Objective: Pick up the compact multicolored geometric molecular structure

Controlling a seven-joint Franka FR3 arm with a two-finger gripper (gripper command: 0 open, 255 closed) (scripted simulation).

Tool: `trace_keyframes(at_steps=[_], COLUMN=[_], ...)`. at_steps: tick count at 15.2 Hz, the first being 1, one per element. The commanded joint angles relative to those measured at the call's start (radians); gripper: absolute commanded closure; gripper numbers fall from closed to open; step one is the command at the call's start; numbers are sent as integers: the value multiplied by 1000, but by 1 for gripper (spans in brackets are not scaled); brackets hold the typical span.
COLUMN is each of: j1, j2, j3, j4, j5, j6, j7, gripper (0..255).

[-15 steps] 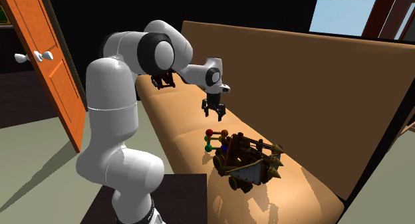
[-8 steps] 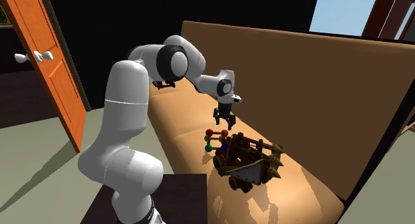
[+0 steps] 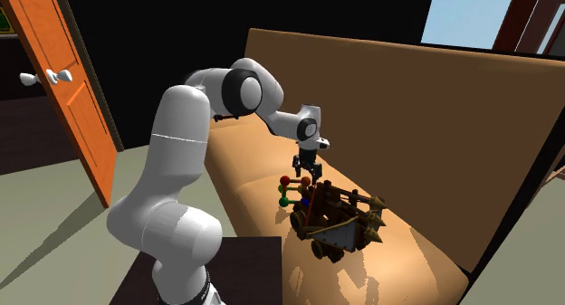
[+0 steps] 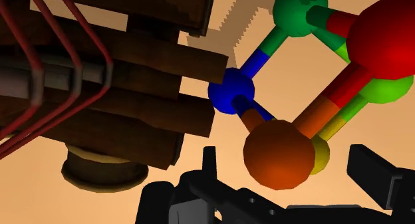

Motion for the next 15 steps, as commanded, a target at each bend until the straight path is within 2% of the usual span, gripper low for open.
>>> trace_keyframes(at_steps=[1,2,3,12,15], j1=[-3,-3,-3,-3,1], j2=[13,13,12,13,-14], j3=[2,2,2,2,-3], j4=[-6,-6,-7,-6,-4], j5=[4,4,4,4,-4], j6=[19,19,19,19,-10], j7=[-4,-4,-4,-4,-1], gripper=[0,0,255,255,255])
